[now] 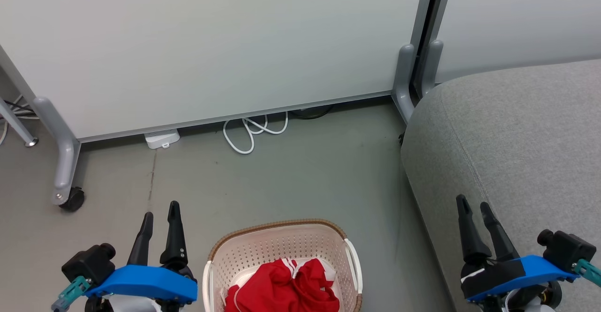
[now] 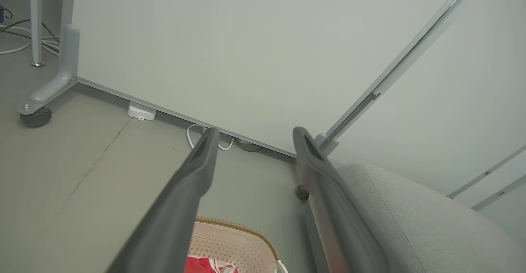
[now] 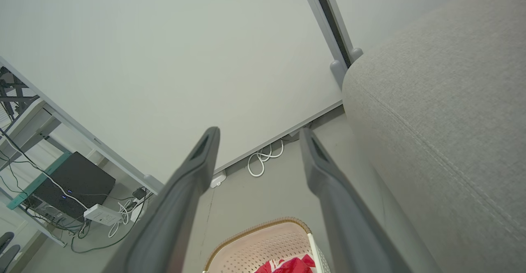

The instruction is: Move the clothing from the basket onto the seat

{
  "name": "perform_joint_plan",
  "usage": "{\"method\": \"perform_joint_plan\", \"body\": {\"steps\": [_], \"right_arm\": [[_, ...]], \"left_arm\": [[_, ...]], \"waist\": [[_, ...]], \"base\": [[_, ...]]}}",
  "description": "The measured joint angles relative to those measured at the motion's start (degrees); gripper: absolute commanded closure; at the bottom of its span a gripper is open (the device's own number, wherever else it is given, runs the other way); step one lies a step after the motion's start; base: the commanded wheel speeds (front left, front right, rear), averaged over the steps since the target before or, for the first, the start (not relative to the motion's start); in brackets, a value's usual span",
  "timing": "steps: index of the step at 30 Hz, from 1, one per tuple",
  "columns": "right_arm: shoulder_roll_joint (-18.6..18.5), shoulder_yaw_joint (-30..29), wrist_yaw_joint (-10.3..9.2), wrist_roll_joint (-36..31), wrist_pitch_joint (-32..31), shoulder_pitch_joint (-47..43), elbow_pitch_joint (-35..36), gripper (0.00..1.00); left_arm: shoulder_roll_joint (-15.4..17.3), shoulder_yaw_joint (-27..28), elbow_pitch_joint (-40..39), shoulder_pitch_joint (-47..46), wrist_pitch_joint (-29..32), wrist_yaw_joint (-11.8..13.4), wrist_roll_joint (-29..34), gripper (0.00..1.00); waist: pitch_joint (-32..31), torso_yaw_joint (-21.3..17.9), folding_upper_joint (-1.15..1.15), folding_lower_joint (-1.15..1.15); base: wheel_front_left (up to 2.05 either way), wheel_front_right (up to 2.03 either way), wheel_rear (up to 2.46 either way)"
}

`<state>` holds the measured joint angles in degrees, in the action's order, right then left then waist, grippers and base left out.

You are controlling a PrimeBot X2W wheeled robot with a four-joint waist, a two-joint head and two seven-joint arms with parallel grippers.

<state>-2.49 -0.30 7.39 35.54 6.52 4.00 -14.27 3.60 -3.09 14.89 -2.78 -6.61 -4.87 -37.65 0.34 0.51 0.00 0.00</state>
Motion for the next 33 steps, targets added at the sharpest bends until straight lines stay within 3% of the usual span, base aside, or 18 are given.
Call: {"method": "perform_joint_plan", "body": {"steps": [33], "right_arm": [[-0.12, 0.96, 0.02, -19.54, 4.75, 1.07, -0.7, 0.0]], "left_arm": [[-0.15, -1.71, 1.36, -0.29, -4.68, -1.79, 16.07, 0.0]], "waist": [[0.05, 0.52, 0.0, 0.0]], "base": [[0.0, 0.0, 0.0]]}}
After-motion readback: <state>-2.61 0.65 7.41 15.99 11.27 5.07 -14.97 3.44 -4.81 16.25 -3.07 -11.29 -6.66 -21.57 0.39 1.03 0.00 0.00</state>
